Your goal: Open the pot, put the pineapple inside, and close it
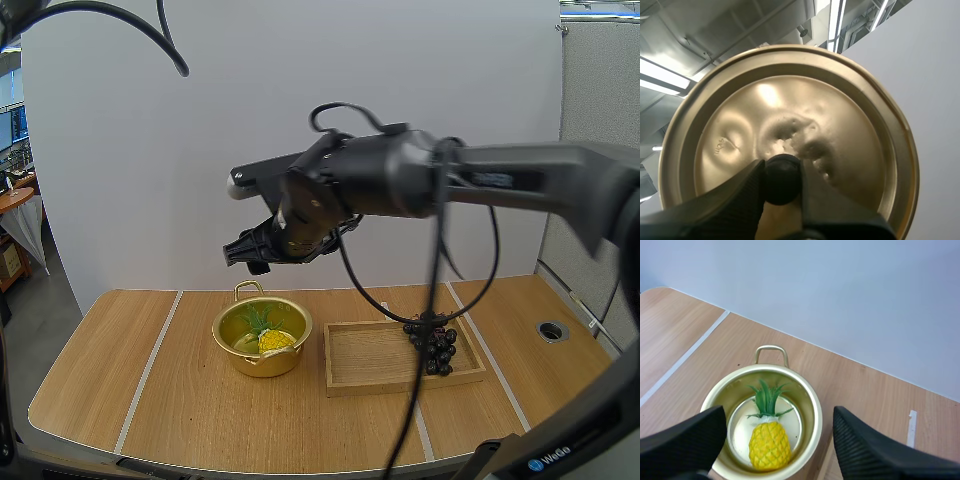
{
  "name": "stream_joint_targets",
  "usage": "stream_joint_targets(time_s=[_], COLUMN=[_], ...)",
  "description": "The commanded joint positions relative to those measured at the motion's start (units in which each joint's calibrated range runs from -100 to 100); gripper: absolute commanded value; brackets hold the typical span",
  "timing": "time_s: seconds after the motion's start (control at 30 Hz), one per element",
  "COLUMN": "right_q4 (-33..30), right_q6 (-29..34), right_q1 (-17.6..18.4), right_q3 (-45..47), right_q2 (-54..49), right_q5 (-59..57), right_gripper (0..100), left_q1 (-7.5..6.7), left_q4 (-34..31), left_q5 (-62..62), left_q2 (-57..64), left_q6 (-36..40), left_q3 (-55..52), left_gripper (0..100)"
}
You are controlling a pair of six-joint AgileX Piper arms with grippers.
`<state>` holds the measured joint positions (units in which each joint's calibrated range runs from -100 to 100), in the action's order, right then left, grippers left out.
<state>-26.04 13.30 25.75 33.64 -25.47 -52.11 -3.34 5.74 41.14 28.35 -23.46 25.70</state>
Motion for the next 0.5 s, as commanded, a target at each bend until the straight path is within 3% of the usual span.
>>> stream_joint_targets(time_s=[0.0,0.27,0.47], right_q4=[-0.7,-0.4,-0.6], right_q6=[-1.6,-3.4,-3.6], right_q1=[0.0,0.0,0.0], right_q3=[5.5,13.2,16.4], right_q2=[-11.2,-27.8,-38.0], right_q5=[-1.3,-3.9,-12.2], right_gripper=[100,100,100], left_q1=[-0.11,-0.11,-0.11], left_q4=[-0.2,-0.2,-0.2], left_q5=[-2.6,-2.6,-2.6], left_q2=[0.4,0.4,0.4], left_q6=[0.6,0.6,0.6], left_q3=[0.3,0.3,0.3], left_gripper=[0,0,0])
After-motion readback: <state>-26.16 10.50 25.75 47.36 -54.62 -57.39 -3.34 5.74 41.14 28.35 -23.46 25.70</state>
